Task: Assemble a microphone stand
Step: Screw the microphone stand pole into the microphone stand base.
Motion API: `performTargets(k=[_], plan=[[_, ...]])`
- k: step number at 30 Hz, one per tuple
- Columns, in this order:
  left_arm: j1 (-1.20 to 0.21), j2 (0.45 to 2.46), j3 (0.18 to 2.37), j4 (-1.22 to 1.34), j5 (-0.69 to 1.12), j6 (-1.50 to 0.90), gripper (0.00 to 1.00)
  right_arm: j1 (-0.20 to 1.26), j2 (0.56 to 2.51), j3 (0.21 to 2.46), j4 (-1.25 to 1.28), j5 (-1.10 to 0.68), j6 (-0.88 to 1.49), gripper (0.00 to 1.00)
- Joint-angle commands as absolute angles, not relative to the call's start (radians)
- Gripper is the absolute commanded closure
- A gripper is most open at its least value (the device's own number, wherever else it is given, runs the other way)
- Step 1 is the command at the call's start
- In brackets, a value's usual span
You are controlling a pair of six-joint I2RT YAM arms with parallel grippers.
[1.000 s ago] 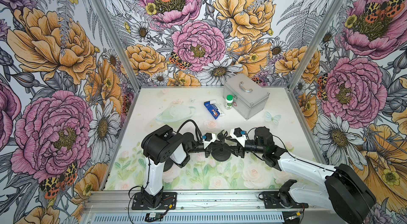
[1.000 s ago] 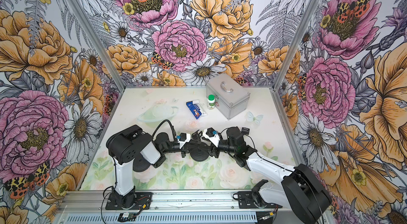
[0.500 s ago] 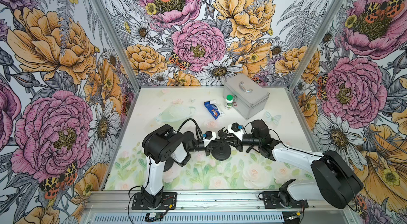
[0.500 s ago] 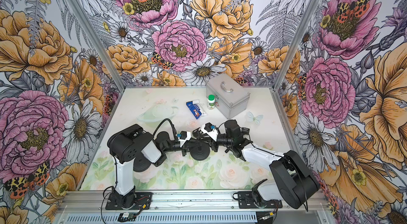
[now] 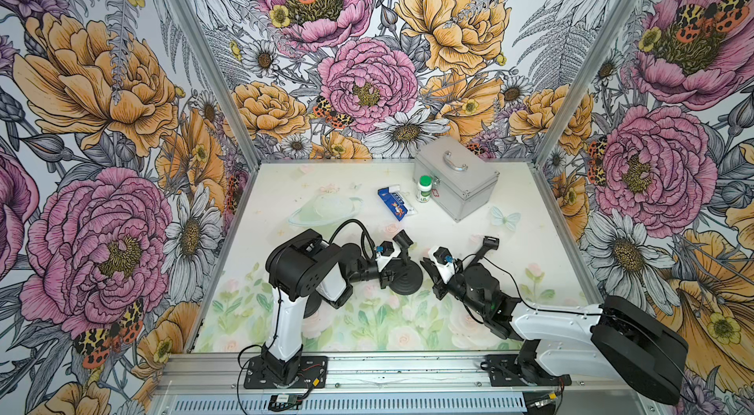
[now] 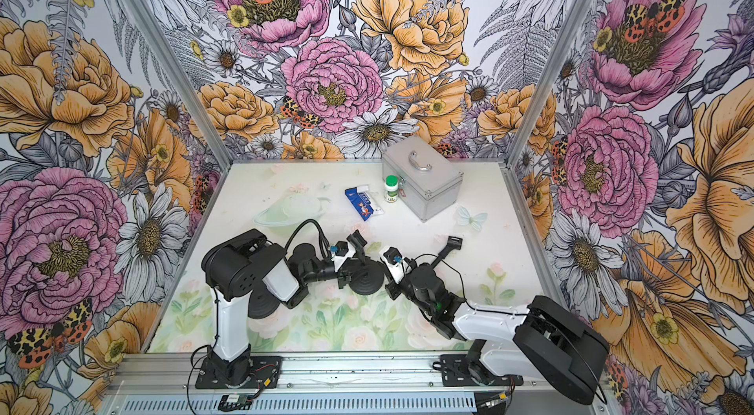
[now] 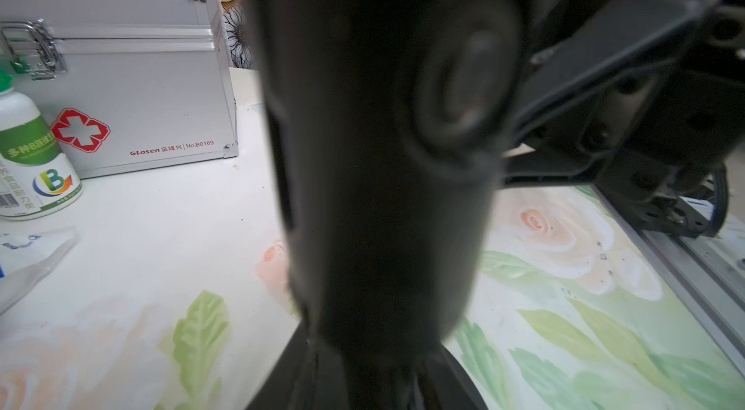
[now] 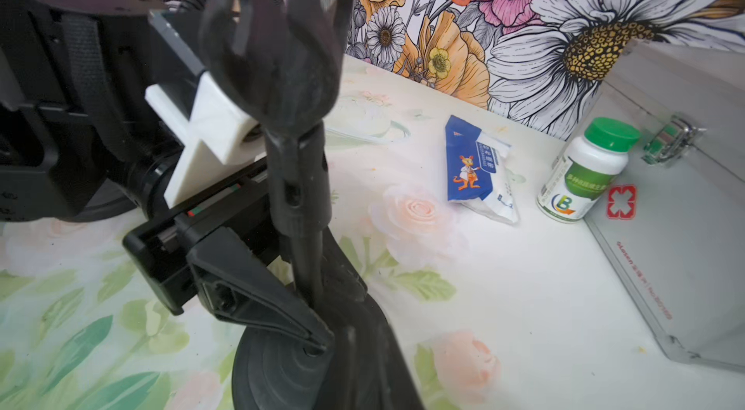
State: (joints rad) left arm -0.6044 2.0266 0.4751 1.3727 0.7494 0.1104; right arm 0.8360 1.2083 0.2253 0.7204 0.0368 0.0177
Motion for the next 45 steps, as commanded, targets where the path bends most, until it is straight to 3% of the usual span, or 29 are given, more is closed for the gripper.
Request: performTargets(k=[1, 4, 10, 12, 13, 16, 21, 23, 26, 29, 32, 34, 38, 45], plan=[[-0.597, 2.037, 0.476, 1.377, 0.739, 0.129, 0.71, 0.79, 1.157, 0.271, 0.648, -0.236, -0.057, 0.7], [-0.597, 2.036, 0.479, 1.376, 0.742, 0.126, 0.72, 0.681, 1.171, 0.342, 0.558, -0.5, -0.083, 0.65], [-0.595, 2.036, 0.483, 1.366, 0.749, 0.129, 0.73, 0.59, 1.315, 0.513, 0.446, -0.727, -0.145, 0.59], [-0.594, 2.035, 0.486, 1.36, 0.754, 0.129, 0.73, 0.584, 1.372, 0.595, 0.354, -0.803, -0.196, 0.38], [-0.594, 2.036, 0.488, 1.357, 0.756, 0.129, 0.73, 0.583, 1.399, 0.628, 0.308, -0.828, -0.236, 0.38], [-0.592, 2.035, 0.491, 1.35, 0.759, 0.13, 0.73, 0.584, 1.447, 0.666, 0.284, -0.801, -0.286, 0.46], [-0.592, 2.031, 0.492, 1.344, 0.759, 0.133, 0.73, 0.583, 1.483, 0.694, 0.285, -0.791, -0.299, 0.76], [-0.593, 2.03, 0.491, 1.344, 0.759, 0.134, 0.73, 0.584, 1.487, 0.689, 0.31, -0.751, -0.273, 0.82], [-0.595, 2.027, 0.488, 1.344, 0.751, 0.135, 0.73, 0.587, 1.455, 0.597, 0.471, -0.606, -0.165, 0.91], [-0.598, 2.026, 0.485, 1.344, 0.741, 0.138, 0.7, 0.612, 1.399, 0.444, 0.712, -0.344, 0.006, 1.0], [-0.599, 2.026, 0.485, 1.344, 0.732, 0.14, 0.68, 0.732, 1.353, 0.325, 0.816, 0.078, 0.109, 1.0], [-0.6, 2.026, 0.485, 1.344, 0.73, 0.139, 0.68, 0.783, 1.352, 0.298, 0.819, 0.181, 0.141, 1.0], [-0.599, 2.028, 0.486, 1.344, 0.733, 0.137, 0.72, 0.827, 1.348, 0.32, 0.754, 0.115, 0.091, 0.99], [-0.588, 2.037, 0.489, 1.355, 0.76, 0.125, 0.85, 0.777, 1.344, 0.474, 0.496, -0.149, -0.043, 0.85]])
